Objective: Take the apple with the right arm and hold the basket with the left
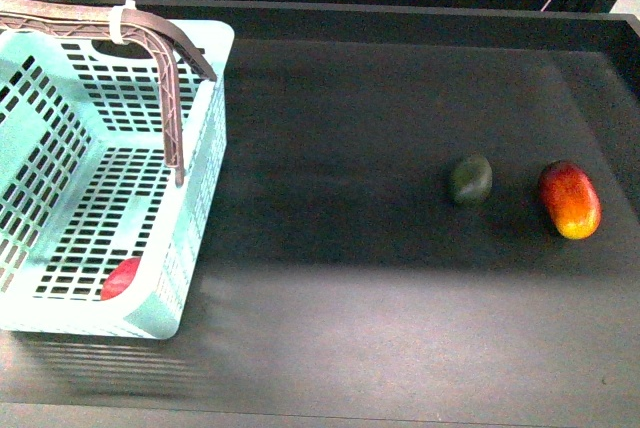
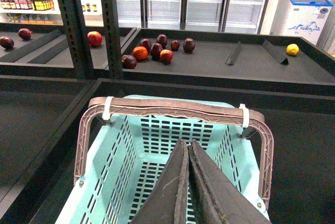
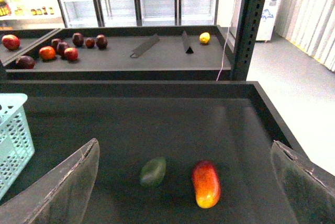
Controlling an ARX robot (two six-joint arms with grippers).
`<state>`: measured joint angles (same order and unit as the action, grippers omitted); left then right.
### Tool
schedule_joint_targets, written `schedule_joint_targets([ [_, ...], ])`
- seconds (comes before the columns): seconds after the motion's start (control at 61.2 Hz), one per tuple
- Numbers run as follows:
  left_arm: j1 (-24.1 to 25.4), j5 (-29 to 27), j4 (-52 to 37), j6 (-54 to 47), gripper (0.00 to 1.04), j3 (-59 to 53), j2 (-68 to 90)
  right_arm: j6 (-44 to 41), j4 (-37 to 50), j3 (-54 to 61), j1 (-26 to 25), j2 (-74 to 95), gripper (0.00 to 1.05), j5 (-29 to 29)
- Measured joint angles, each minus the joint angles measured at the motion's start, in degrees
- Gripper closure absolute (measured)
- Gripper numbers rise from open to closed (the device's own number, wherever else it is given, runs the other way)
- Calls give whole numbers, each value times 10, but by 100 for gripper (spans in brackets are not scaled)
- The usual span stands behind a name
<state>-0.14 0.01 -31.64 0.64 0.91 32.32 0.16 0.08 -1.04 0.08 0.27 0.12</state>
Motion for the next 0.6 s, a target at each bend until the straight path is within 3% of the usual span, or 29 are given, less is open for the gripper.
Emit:
schedule_joint_targets([
  [0.605,0,0,179,0,102,0,-187,0,0,0,0,0,9,0],
])
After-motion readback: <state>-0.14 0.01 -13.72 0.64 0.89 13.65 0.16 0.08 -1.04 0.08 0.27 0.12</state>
